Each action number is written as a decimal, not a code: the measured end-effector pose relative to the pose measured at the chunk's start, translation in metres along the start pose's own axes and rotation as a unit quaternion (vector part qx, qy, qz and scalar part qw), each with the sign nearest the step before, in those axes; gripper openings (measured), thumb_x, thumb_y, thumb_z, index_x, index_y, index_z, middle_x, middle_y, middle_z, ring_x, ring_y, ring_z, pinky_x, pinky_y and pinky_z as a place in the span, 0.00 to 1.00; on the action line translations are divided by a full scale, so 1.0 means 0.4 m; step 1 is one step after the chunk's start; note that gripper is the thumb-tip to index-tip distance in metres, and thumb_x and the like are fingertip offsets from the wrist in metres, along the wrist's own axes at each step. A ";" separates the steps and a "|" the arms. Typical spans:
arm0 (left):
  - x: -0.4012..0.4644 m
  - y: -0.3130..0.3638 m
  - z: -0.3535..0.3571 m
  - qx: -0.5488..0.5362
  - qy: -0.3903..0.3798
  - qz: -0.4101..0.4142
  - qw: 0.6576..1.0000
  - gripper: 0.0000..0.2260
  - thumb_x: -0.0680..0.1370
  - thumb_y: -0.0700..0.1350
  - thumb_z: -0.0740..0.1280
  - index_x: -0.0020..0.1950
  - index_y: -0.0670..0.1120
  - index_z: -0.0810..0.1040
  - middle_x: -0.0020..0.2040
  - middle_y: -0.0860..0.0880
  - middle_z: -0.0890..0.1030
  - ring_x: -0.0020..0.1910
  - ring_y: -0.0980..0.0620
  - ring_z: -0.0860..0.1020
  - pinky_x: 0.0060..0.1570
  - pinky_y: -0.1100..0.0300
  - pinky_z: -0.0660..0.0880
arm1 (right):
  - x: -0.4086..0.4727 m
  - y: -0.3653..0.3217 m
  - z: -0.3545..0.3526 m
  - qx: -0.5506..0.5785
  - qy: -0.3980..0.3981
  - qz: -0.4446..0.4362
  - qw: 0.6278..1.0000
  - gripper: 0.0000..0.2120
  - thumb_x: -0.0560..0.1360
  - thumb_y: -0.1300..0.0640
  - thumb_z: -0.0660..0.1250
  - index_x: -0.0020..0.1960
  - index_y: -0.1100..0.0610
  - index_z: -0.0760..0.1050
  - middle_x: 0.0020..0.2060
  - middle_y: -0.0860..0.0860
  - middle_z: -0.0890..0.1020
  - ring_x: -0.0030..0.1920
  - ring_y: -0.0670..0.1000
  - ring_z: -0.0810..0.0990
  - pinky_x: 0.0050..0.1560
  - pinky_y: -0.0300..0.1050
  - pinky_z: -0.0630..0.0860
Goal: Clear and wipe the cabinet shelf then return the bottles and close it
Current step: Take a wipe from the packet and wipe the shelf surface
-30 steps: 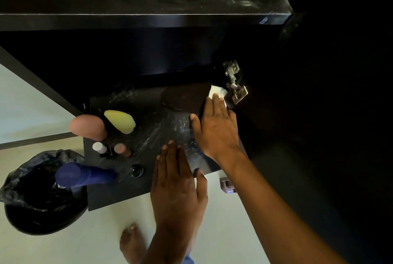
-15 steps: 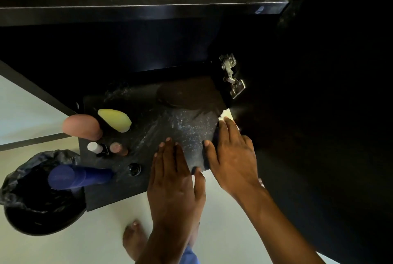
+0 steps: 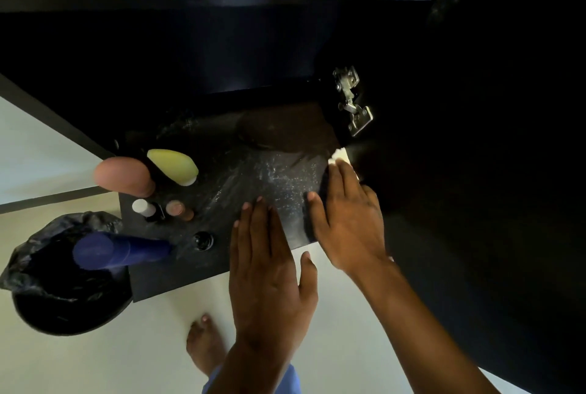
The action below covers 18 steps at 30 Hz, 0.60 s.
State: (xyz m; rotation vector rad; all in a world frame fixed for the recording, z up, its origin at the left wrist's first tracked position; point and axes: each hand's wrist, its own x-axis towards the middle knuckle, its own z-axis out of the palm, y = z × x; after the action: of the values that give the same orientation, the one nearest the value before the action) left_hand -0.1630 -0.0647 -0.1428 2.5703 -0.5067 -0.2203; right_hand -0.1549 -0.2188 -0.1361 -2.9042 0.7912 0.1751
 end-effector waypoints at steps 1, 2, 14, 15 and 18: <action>-0.012 0.003 0.000 0.009 -0.015 0.000 1.000 0.42 0.74 0.53 0.75 0.83 0.39 0.62 0.82 0.40 0.66 0.82 0.39 0.64 0.77 0.40 0.68 | 0.024 -0.005 0.003 0.002 0.003 -0.005 1.000 0.32 0.84 0.39 0.47 0.81 0.58 0.60 0.80 0.56 0.65 0.79 0.55 0.66 0.77 0.54 0.66; -0.025 0.005 0.000 0.020 -0.030 0.001 0.999 0.42 0.75 0.54 0.74 0.83 0.40 0.61 0.83 0.41 0.64 0.83 0.40 0.62 0.78 0.41 0.66 | 0.047 -0.011 0.010 0.004 0.004 -0.011 1.000 0.33 0.84 0.39 0.47 0.81 0.58 0.59 0.80 0.56 0.64 0.80 0.55 0.64 0.77 0.55 0.65; -0.082 -0.016 0.009 0.052 -0.062 -0.010 0.997 0.47 0.70 0.55 0.78 0.83 0.39 0.62 0.82 0.39 0.64 0.82 0.38 0.63 0.77 0.40 0.67 | -0.149 0.044 0.050 0.001 -0.025 -0.003 1.000 0.31 0.85 0.39 0.41 0.84 0.52 0.53 0.84 0.50 0.56 0.84 0.49 0.50 0.84 0.54 0.47; -0.083 -0.019 0.010 0.052 -0.059 -0.010 0.997 0.46 0.69 0.55 0.78 0.82 0.39 0.64 0.82 0.39 0.65 0.81 0.38 0.64 0.77 0.40 0.67 | -0.179 0.060 0.052 -0.006 -0.029 0.013 0.999 0.32 0.85 0.39 0.40 0.84 0.52 0.52 0.84 0.49 0.55 0.84 0.48 0.50 0.84 0.51 0.46; -0.088 -0.024 0.012 0.055 -0.049 -0.005 0.997 0.45 0.70 0.54 0.78 0.81 0.38 0.65 0.81 0.38 0.66 0.81 0.37 0.64 0.76 0.39 0.68 | -0.218 0.081 0.054 0.005 -0.026 0.041 0.999 0.33 0.84 0.38 0.40 0.84 0.53 0.54 0.83 0.49 0.56 0.83 0.48 0.50 0.82 0.47 0.46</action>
State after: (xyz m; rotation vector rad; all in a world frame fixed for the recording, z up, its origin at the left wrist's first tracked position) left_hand -0.1937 -0.0454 -0.1497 2.6787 -0.5561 -0.3325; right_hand -0.2478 -0.2000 -0.1479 -2.8481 0.8994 0.2519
